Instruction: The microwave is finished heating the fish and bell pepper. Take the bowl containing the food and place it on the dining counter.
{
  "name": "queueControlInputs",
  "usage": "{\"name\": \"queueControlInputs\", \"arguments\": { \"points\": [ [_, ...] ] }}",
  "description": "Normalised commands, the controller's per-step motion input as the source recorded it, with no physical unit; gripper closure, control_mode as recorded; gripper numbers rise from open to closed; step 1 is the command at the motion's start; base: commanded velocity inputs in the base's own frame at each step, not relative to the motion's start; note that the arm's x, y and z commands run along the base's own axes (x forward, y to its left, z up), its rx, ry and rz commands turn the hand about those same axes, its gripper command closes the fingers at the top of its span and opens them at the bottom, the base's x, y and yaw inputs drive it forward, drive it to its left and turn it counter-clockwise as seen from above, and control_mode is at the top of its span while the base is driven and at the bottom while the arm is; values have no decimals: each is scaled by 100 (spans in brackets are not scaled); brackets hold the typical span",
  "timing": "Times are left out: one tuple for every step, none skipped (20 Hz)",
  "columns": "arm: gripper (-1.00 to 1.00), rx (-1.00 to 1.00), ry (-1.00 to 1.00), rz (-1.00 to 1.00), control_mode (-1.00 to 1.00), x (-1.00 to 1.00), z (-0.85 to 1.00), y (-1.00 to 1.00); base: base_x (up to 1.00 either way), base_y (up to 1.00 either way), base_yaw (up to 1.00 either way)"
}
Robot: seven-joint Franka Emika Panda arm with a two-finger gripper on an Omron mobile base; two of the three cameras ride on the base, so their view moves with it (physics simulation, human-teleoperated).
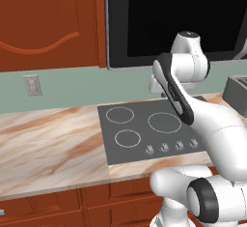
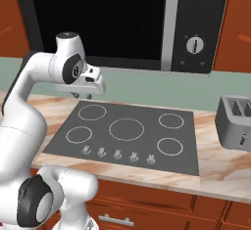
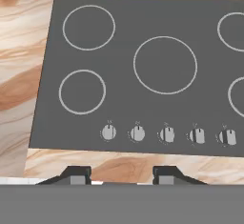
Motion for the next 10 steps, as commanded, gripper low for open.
{"name": "queueControlInputs", "arguments": {
  "points": [
    [-100,0,0,0,-100,-3,0,0,0,0,0],
    [-100,0,0,0,-100,-12,0,-20,0,0,0],
    [-100,0,0,0,-100,-20,0,-33,0,0,0],
    [-100,0,0,0,-100,-26,0,-36,0,0,0],
    [-100,0,-3,0,-100,-31,0,-34,0,0,0],
    [-100,0,-9,0,-100,-33,0,-27,0,0,0],
    [-100,0,-19,0,-100,-36,2,-24,0,0,0],
    [-100,0,-23,0,-100,-36,9,-27,0,0,0],
    [-100,1,-29,0,-100,-36,16,-29,0,0,0],
    [-100,0,-37,0,-100,-39,21,-31,0,0,0]
  ]
}}
